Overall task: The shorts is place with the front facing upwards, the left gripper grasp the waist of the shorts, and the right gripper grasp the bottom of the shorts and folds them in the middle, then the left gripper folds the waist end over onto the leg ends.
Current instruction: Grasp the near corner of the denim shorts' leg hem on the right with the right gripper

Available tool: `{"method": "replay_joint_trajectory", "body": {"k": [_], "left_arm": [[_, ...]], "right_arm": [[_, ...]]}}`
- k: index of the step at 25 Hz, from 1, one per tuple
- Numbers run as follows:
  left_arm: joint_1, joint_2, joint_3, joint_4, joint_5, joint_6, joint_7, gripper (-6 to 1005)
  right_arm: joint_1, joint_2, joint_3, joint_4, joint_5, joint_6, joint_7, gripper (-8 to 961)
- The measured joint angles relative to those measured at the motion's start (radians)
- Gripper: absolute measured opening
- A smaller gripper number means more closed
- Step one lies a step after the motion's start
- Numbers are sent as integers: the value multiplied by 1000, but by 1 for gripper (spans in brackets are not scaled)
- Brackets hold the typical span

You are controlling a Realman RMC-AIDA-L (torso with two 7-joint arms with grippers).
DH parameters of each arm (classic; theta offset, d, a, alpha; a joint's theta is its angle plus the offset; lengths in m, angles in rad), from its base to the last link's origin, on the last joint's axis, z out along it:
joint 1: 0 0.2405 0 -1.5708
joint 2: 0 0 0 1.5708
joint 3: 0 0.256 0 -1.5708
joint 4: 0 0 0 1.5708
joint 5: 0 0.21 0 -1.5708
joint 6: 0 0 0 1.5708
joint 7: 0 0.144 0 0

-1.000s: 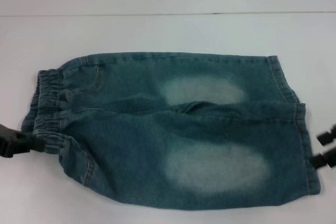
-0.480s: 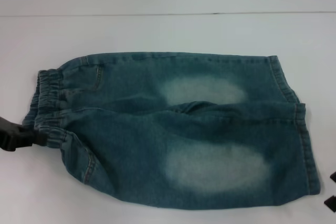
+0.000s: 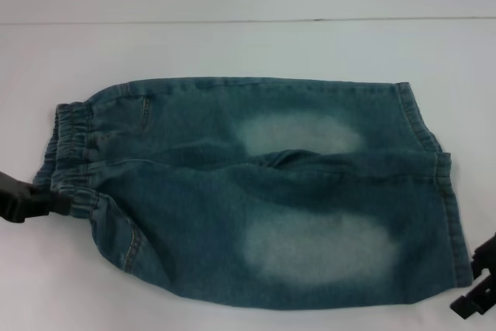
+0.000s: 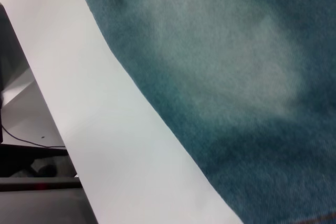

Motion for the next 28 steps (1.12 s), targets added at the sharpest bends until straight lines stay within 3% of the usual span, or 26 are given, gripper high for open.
{"method": "replay_joint_trajectory", "body": {"k": [4, 11, 22, 28], "left_arm": [[1, -1, 0, -1, 0, -3, 0, 58], [0, -3, 1, -2, 0, -4, 0, 58], [-2, -5, 2, -2, 0, -9, 0, 58], [-3, 1, 0, -2, -4, -1, -24, 58]], "right_arm": [[7, 16, -22, 10, 1, 38, -1, 812], [13, 20, -33, 22, 6, 54, -2, 659], [12, 17, -29, 22, 6, 63, -4, 168], [7, 4, 6, 22, 38, 43, -42, 19]]}}
